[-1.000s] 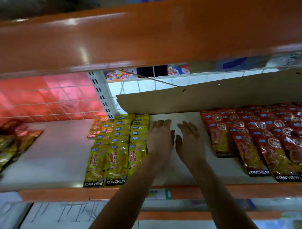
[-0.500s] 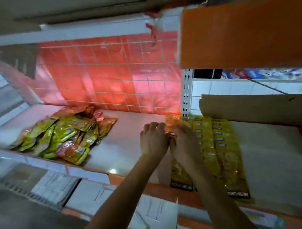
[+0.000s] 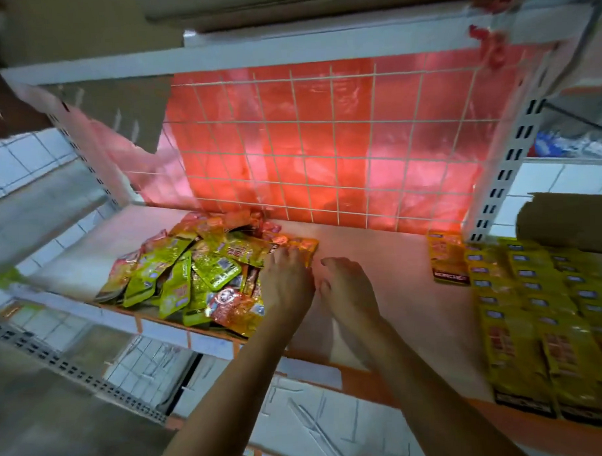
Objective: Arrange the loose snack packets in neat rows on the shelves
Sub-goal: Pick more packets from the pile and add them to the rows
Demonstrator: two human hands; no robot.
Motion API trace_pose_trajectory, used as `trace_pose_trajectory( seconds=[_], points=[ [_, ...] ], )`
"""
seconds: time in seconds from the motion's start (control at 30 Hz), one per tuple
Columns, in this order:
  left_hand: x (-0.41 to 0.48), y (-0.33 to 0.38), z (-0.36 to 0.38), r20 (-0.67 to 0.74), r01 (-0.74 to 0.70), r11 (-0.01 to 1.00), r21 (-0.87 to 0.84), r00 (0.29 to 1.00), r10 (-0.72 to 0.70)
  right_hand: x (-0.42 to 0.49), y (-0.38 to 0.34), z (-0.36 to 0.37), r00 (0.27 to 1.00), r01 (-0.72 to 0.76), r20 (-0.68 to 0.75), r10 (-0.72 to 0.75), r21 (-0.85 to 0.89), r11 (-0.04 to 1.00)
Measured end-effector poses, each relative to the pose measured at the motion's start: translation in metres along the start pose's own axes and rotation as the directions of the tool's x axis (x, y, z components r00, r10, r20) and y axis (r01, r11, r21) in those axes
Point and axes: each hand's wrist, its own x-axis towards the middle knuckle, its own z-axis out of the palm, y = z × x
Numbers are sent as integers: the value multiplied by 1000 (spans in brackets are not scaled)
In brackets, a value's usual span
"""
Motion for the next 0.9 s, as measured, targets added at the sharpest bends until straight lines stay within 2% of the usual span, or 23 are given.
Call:
trace_pose_trajectory(
  seconds=[0.27, 0.43, 0.57, 0.67, 0.77, 0.83, 0.9],
  points=[
    [27, -54, 2, 20, 80, 987, 138, 996, -83, 31, -39, 31, 992, -98, 86, 89, 95, 991],
    [39, -72, 5, 25, 35, 993, 117, 999, -39, 38, -50, 48, 973, -192, 133, 191, 0, 981],
    [45, -73, 7, 3, -13, 1000, 0, 1000, 13, 41, -51, 50, 958, -246, 151, 246, -20, 969],
    [44, -67, 10, -20, -111, 990, -91, 994, 109, 45, -49, 49, 952, -253, 179, 249, 1, 967],
    [40, -57, 13, -110, -190, 964, -186, 979, 172, 45, -50, 48, 950, -262, 192, 246, 65, 963],
    [39, -50, 14, -201, -194, 941, -278, 970, 141, 43, -49, 46, 951, -264, 197, 237, 122, 957],
    [38, -44, 14, -244, -146, 899, -413, 969, 45, 40, -45, 43, 954, -265, 191, 230, 189, 945]
  ],
)
